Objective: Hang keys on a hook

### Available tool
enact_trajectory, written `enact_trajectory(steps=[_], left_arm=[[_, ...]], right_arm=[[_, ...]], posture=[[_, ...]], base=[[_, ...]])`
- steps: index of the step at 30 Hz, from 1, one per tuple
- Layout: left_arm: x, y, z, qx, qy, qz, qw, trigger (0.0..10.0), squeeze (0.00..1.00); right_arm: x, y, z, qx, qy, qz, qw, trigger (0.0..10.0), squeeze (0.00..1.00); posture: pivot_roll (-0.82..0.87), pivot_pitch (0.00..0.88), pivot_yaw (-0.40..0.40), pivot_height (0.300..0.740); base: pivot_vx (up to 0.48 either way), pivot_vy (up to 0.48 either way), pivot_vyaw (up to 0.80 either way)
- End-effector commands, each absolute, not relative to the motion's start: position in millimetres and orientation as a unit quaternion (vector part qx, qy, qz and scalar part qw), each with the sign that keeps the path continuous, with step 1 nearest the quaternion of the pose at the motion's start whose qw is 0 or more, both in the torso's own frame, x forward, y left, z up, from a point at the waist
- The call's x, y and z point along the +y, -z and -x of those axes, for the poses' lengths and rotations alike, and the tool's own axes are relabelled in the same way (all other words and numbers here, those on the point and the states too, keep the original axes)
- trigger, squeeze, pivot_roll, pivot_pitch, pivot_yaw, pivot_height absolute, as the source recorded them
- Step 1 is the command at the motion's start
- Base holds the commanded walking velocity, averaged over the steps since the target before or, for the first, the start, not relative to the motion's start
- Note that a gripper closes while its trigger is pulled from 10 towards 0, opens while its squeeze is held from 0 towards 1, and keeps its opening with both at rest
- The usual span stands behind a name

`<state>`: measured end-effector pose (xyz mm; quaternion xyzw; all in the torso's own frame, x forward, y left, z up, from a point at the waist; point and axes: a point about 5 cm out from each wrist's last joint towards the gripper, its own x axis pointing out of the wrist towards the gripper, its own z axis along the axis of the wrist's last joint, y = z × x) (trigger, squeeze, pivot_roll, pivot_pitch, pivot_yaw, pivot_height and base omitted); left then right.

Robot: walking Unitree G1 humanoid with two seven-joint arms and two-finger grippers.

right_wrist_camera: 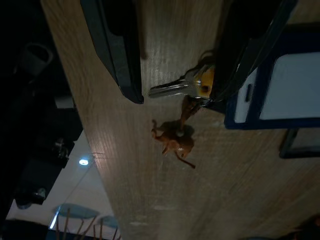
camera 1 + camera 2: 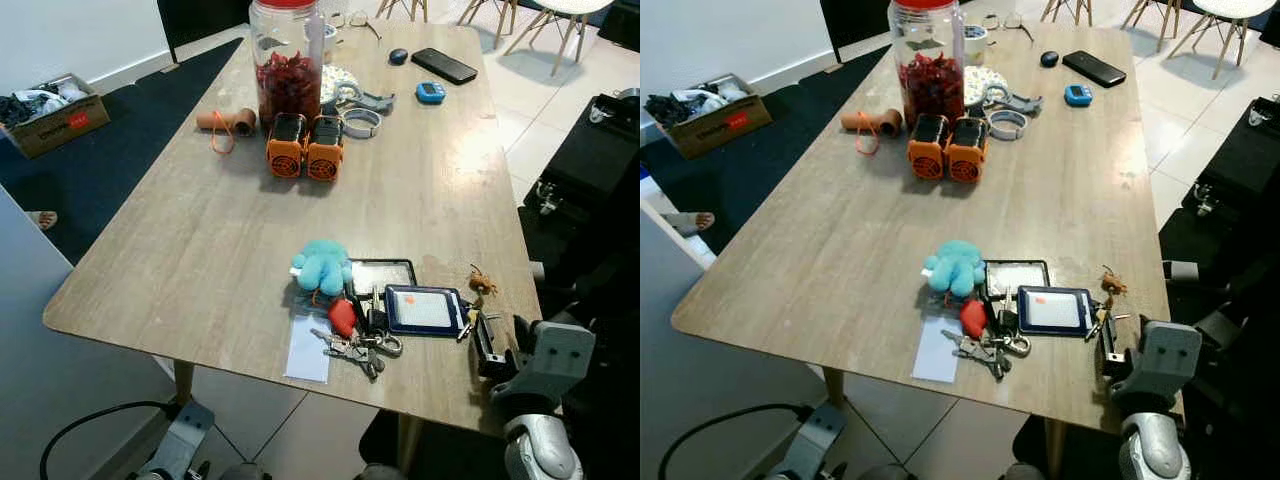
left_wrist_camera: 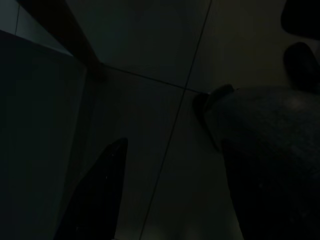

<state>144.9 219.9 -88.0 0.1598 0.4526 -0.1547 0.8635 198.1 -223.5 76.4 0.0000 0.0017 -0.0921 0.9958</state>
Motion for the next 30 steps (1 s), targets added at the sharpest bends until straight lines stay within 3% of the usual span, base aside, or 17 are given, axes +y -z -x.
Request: enact_trajectory(steps=[1, 16, 17, 19, 20, 25, 26, 28, 29, 30], left_arm=[[221.5, 90.7, -137.6, 0.465, 0.157, -0.162, 0.856, 10.0, 0.01], [223.1, 90.3, -137.4, 0.465, 0.157, -0.164, 0.856, 10.0, 0.01], [223.1, 90.3, -137.5, 0.465, 0.157, -0.163, 0.856, 10.0, 0.01], [223.1, 90.2, -137.7, 0.465, 0.157, -0.163, 0.856, 10.0, 0.01], [223.1, 90.2, -137.7, 0.465, 0.157, -0.163, 0.856, 10.0, 0.01], [223.2, 90.2, -137.8, 0.466, 0.157, -0.165, 0.855, 10.0, 0.01], [223.3, 90.3, -138.0, 0.467, 0.157, -0.166, 0.854, 10.0, 0.01], [223.4, 90.3, -138.0, 0.467, 0.157, -0.167, 0.854, 10.0, 0.01], [223.4, 90.3, -138.1, 0.467, 0.157, -0.168, 0.854, 10.0, 0.01], [223.5, 90.3, -138.1, 0.467, 0.157, -0.168, 0.854, 10.0, 0.01]], right_arm=[[-223.5, -75.6, -195.8, 0.011, 0.092, 0.01, 0.996, 10.0, 0.0], [-224.4, -72.9, -193.3, 0.025, 0.096, 0.017, 0.995, 10.0, 0.0], [-224.5, -72.9, -193.5, 0.025, 0.097, 0.018, 0.995, 9.1, 0.0], [-224.6, -72.8, -193.8, 0.026, 0.097, 0.018, 0.995, 9.1, 0.0], [-224.6, -72.4, -194.1, 0.027, 0.097, 0.019, 0.995, 8.1, 0.0], [-224.6, -71.5, -195.2, 0.03, 0.098, 0.019, 0.995, 7.8, 0.0], [-225.0, -71.2, -196.8, 0.033, 0.1, 0.021, 0.994, 7.1, 0.0], [-225.2, -71.2, -197.4, 0.034, 0.101, 0.021, 0.994, 7.1, 0.0], [-225.6, -71.1, -197.9, 0.036, 0.102, 0.023, 0.994, 6.4, 0.0], [-225.8, -71.0, -198.1, 0.037, 0.103, 0.024, 0.994, 6.4, 0.0]], posture=[[0.03, 0.115, 0.007, 0.74], [0.03, 0.117, 0.009, 0.74], [0.04, 0.119, 0.008, 0.74], [0.04, 0.119, 0.008, 0.74], [0.04, 0.121, 0.007, 0.74], [0.04, 0.121, 0.007, 0.74], [0.04, 0.122, 0.008, 0.74], [0.04, 0.122, 0.008, 0.74], [0.04, 0.122, 0.008, 0.74], [0.04, 0.122, 0.008, 0.74]], base=[[0.0, 0.0, 0.0], [0.0, 0.0, 0.0], [0.0, 0.0, 0.0], [0.0, 0.0, 0.0], [0.0, 0.0, 0.0], [0.0, 0.0, 0.0], [0.0, 0.0, 0.0], [0.0, 0.0, 0.0], [0.0, 0.0, 0.0], [0.0, 0.0, 0.0]])
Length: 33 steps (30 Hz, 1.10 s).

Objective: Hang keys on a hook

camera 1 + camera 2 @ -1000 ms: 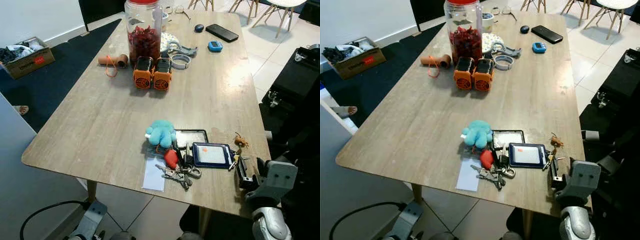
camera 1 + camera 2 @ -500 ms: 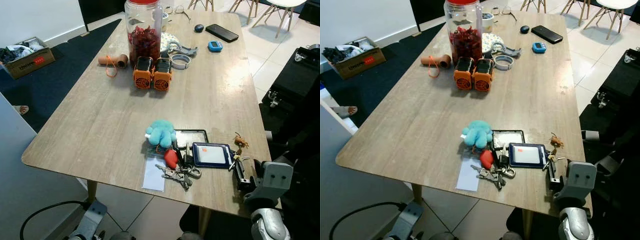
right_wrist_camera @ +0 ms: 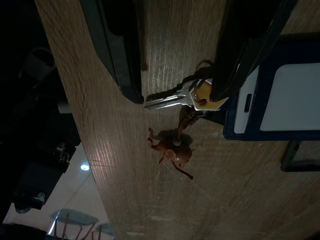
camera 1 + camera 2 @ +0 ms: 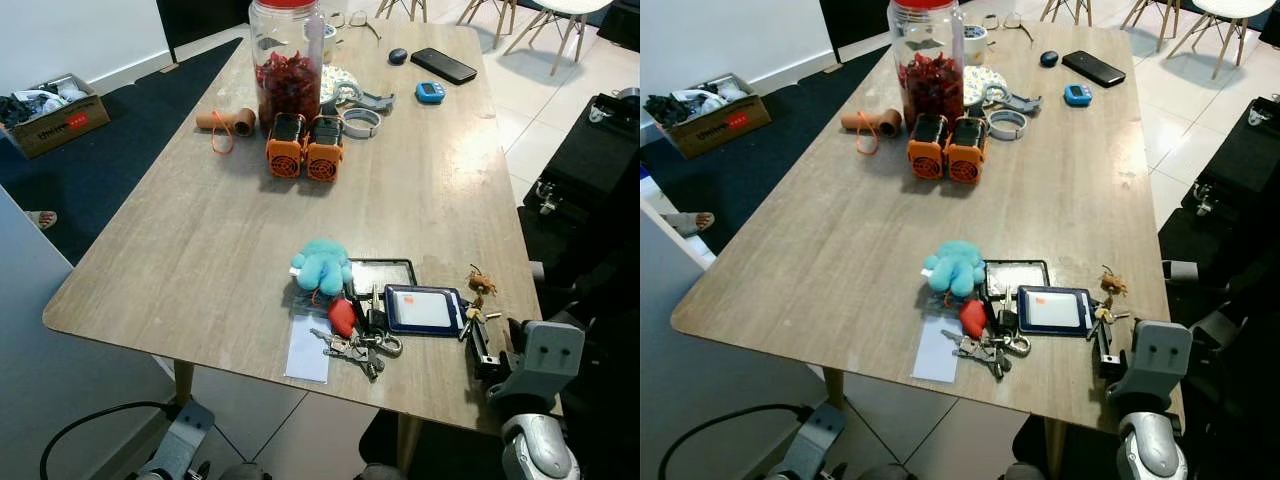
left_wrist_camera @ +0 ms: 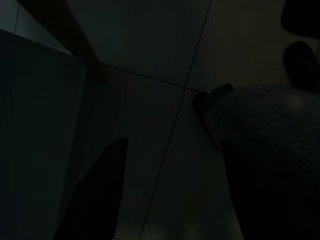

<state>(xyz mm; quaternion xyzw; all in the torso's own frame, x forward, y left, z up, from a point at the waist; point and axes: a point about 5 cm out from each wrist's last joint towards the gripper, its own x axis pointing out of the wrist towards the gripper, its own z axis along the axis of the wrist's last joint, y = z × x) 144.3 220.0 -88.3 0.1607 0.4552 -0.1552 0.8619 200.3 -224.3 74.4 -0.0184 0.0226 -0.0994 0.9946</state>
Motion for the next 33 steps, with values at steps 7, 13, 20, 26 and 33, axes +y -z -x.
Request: enact_trajectory(steps=[7, 13, 20, 26, 33], left_arm=[[223.7, 90.3, -138.6, 0.468, 0.157, -0.173, 0.852, 10.0, 0.02], [223.8, 90.4, -139.1, 0.47, 0.157, -0.177, 0.85, 10.0, 0.03], [224.3, 90.3, -139.5, 0.471, 0.156, -0.182, 0.849, 10.0, 0.03], [224.4, 90.3, -139.7, 0.471, 0.156, -0.183, 0.849, 10.0, 0.04], [224.5, 90.3, -139.9, 0.472, 0.155, -0.184, 0.848, 10.0, 0.03]], right_arm=[[-228.6, -70.4, -200.4, 0.045, 0.113, 0.028, 0.992, 1.5, 0.0], [-229.7, -70.3, -202.1, 0.048, 0.115, 0.03, 0.992, 0.6, 0.0], [-230.9, -70.0, -204.1, 0.051, 0.12, 0.033, 0.991, 0.4, 0.0], [-232.4, -75.5, -205.1, 0.031, 0.128, 0.03, 0.991, 7.2, 0.0], [-234.3, -77.1, -206.8, 0.03, 0.143, 0.034, 0.989, 10.0, 1.0]], posture=[[0.04, 0.122, 0.009, 0.74], [0.04, 0.122, 0.009, 0.74], [0.04, 0.121, 0.008, 0.74], [0.04, 0.122, 0.01, 0.74], [0.04, 0.122, 0.01, 0.74]], base=[[0.0, 0.0, 0.0], [0.0, 0.0, 0.0], [0.0, 0.0, 0.0], [0.0, 0.0, 0.0], [0.0, 0.0, 0.0]])
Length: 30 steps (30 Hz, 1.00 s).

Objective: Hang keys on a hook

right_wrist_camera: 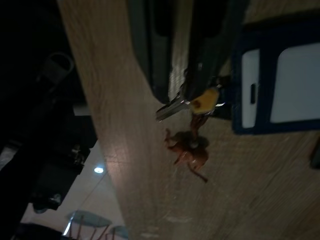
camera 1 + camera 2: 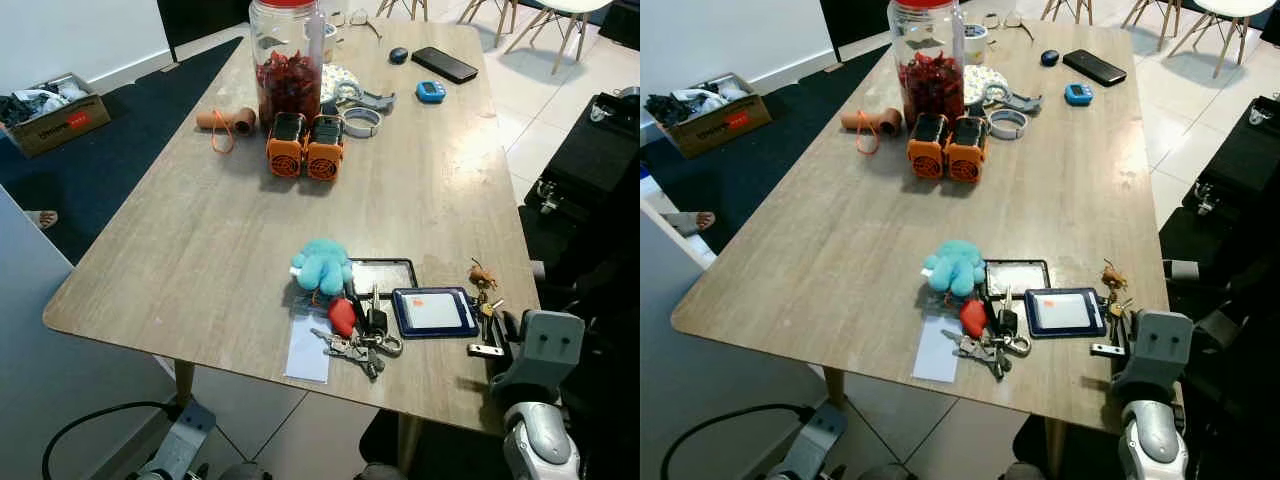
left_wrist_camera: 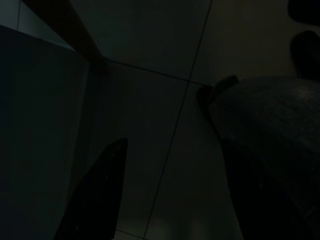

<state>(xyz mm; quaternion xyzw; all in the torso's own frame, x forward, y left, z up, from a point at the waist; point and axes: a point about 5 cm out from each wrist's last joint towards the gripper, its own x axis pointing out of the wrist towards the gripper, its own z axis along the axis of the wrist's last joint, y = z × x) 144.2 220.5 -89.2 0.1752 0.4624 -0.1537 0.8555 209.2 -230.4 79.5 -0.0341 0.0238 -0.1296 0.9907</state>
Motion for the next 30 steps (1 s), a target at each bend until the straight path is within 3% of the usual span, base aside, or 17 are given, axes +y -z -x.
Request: enact_trajectory(steps=[1, 2, 3, 4, 5, 6, 7, 8, 30], left_arm=[[224, 90, -140, 0.472, 0.155, -0.184, 0.848, 10.0, 0.03], [224, 90, -140, 0.472, 0.154, -0.184, 0.848, 10.0, 0.04], [225, 90, -140, 0.472, 0.154, -0.184, 0.848, 10.0, 0.03], [225, 90, -140, 0.472, 0.154, -0.184, 0.848, 10.0, 0.03], [225, 90, -140, 0.472, 0.154, -0.185, 0.848, 10.0, 0.04], [225, 90, -140, 0.472, 0.154, -0.185, 0.848, 10.0, 0.04], [225, 90, -140, 0.472, 0.154, -0.185, 0.848, 10.0, 0.04], [225, 90, -140, 0.472, 0.153, -0.185, 0.848, 10.0, 0.04], [225, 91, -139, 0.479, 0.156, -0.2, 0.84, 10.0, 0.06]], right_arm=[[-234, -77, -207, 0.03, 0.143, 0.034, 0.989, 10.0, 1.0], [-234, -78, -207, 0.029, 0.143, 0.034, 0.989, 10.0, 0.98], [-233, -78, -208, 0.028, 0.144, 0.034, 0.989, 10.0, 0.63], [-233, -78, -208, 0.028, 0.144, 0.034, 0.989, 10.0, 0.63], [-233, -78, -208, 0.027, 0.144, 0.034, 0.989, 10.0, 0.48], [-233, -78, -209, 0.026, 0.144, 0.033, 0.989, 10.0, 0.16], [-233, -78, -209, 0.026, 0.144, 0.033, 0.989, 10.0, 0.16], [-233, -79, -210, 0.024, 0.146, 0.034, 0.988, 10.0, 0.0], [-231, -73, -221, 0.045, 0.154, 0.07, 0.985, 10.0, 0.0]], posture=[[0.04, 0.122, 0.01, 0.74], [0.04, 0.122, 0.009, 0.74], [0.04, 0.122, 0.009, 0.74], [0.04, 0.122, 0.009, 0.74], [0.04, 0.122, 0.009, 0.74], [0.04, 0.122, 0.009, 0.74], [0.04, 0.122, 0.009, 0.74], [0.04, 0.12, 0.007, 0.74], [0.04, 0.113, 0.005, 0.74]], base=[[0.0, 0.0, 0.0], [0.0, 0.0, 0.0], [0.0, 0.0, 0.0], [0.0, 0.0, 0.0], [0.0, 0.0, 0.0], [0.0, 0.0, 0.0], [0.0, 0.0, 0.0], [0.0, 0.0, 0.0], [0.0, 0.0, 0.0]])
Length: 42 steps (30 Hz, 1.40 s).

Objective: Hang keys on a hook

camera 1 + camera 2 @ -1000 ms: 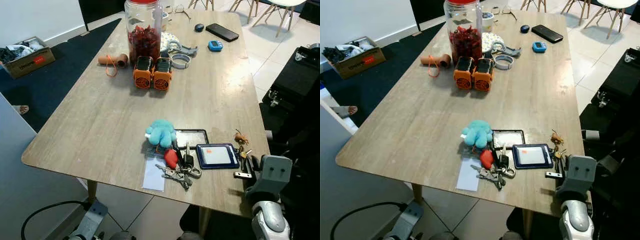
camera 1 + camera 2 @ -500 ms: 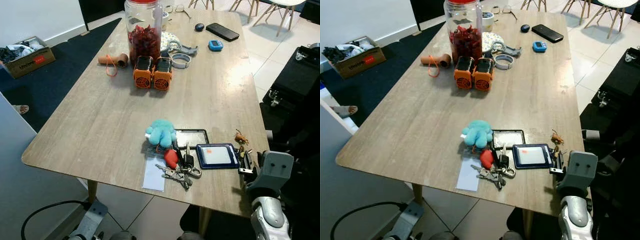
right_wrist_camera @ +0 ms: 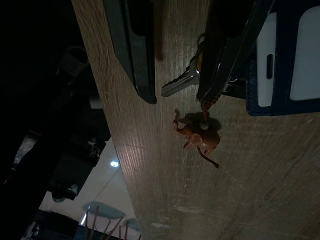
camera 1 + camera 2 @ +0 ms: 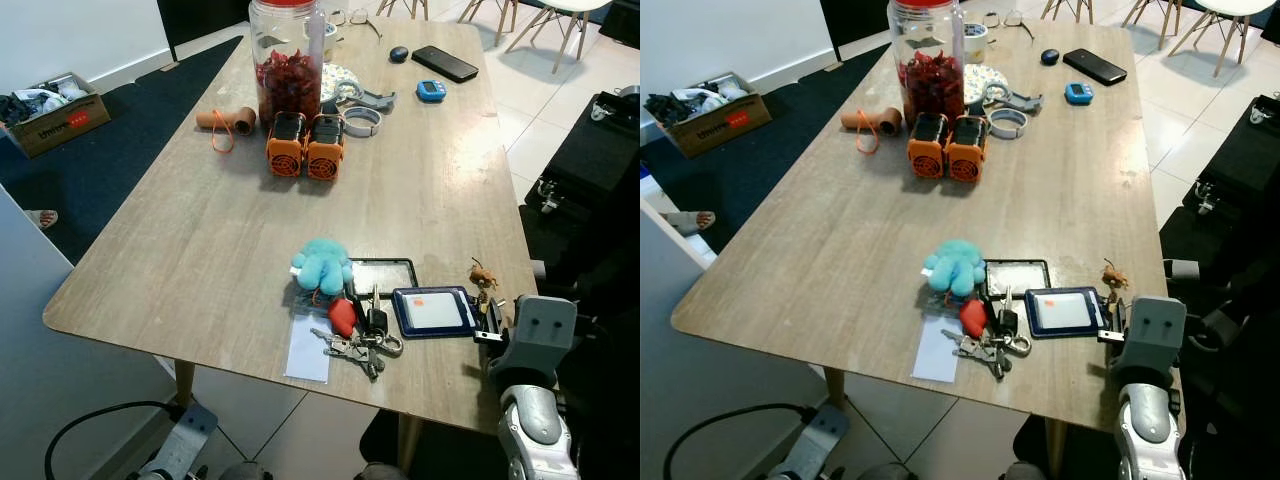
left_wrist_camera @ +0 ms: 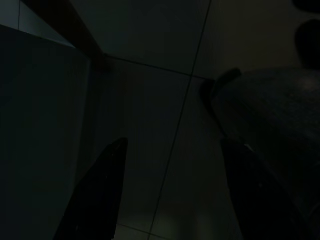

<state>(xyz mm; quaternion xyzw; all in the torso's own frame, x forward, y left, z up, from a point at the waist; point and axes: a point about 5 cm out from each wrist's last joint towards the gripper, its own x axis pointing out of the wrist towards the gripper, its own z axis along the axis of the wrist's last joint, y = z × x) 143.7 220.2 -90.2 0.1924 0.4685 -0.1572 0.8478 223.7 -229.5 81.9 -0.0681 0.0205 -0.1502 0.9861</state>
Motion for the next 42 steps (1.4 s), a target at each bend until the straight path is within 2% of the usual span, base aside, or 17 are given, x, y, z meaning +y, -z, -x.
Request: enact_trajectory(steps=[1, 17, 20, 26, 42], left_arm=[[225, 91, -138, 0.48, 0.155, -0.201, 0.84, 10.0, 0.05], [226, 91, -139, 0.481, 0.159, -0.211, 0.836, 10.0, 0.05], [226, 91, -139, 0.481, 0.157, -0.212, 0.836, 10.0, 0.06], [226, 91, -139, 0.481, 0.157, -0.212, 0.836, 10.0, 0.06], [227, 92, -137, 0.482, 0.157, -0.214, 0.835, 10.0, 0.06]], right_arm=[[-231, -72, -221, 0.046, 0.153, 0.07, 0.985, 10.0, 0.0], [-230, -65, -223, 0.065, 0.142, 0.11, 0.982, 10.0, 0.0], [-230, -66, -224, 0.058, 0.144, 0.086, 0.984, 10.0, 0.0], [-214, -62, -227, 0.064, 0.101, -0.02, 0.993, 10.0, 0.0], [-208, -58, -226, 0.081, 0.086, -0.049, 0.992, 10.0, 0.0]], posture=[[0.04, 0.113, 0.006, 0.74], [0.04, 0.123, 0.005, 0.74], [0.04, 0.123, 0.005, 0.74], [0.04, 0.124, 0.007, 0.74], [0.04, 0.127, 0.007, 0.74]], base=[[0.0, 0.0, 0.0], [0.0, 0.0, 0.0], [0.0, 0.0, 0.0], [0.0, 0.0, 0.0], [0.0, 0.0, 0.0]])
